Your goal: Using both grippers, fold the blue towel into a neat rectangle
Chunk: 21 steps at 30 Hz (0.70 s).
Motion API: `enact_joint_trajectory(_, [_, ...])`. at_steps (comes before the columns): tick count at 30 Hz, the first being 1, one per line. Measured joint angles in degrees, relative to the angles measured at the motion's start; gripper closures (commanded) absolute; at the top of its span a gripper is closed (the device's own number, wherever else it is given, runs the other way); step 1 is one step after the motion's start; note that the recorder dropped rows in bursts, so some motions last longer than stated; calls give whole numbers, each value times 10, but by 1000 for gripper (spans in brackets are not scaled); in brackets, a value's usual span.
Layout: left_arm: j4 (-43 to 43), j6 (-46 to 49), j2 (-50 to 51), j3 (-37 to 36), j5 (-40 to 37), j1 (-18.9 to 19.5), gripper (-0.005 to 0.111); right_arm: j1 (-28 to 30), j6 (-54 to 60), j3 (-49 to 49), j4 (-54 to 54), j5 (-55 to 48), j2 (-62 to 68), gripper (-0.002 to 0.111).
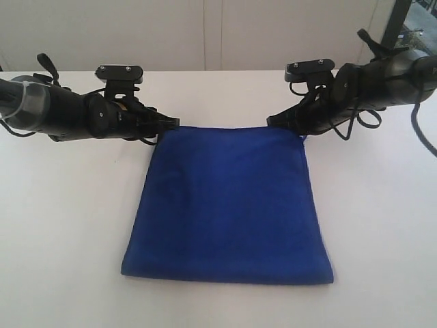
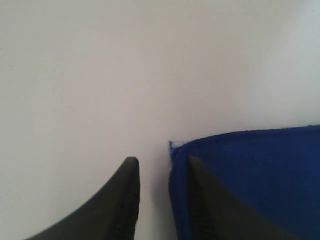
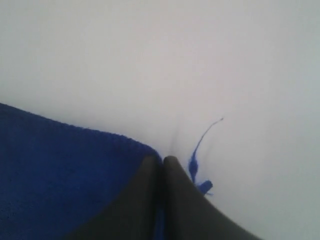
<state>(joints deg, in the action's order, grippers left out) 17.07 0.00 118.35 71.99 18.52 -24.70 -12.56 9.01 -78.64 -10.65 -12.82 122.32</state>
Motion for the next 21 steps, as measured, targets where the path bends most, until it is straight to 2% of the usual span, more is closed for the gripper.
enact_joint_trajectory(5, [0,0,0,0,-25,0,69,0,0,0,0,5,10,75])
enact_joint_trajectory(8, [-1,0,-8,0,-37,0,69,0,0,0,0,13,13,71])
enact_joint_trajectory(12, [-1,0,-27,0,-55,0,69,0,0,-7,0,9,-2,71])
enact_joint_trajectory(16, [-3,18,-53,0,-113,0,69,0,-1,-17,0,-39,-46,74])
enact_joint_trajectory(19, [-9,37,-71,0,-185,0,70,1,-3,-18,0,-106,-76,82])
enact_joint_trajectory(21, [-12,51,-80,0,-238,0,74,2,-3,-18,0,-157,-88,89])
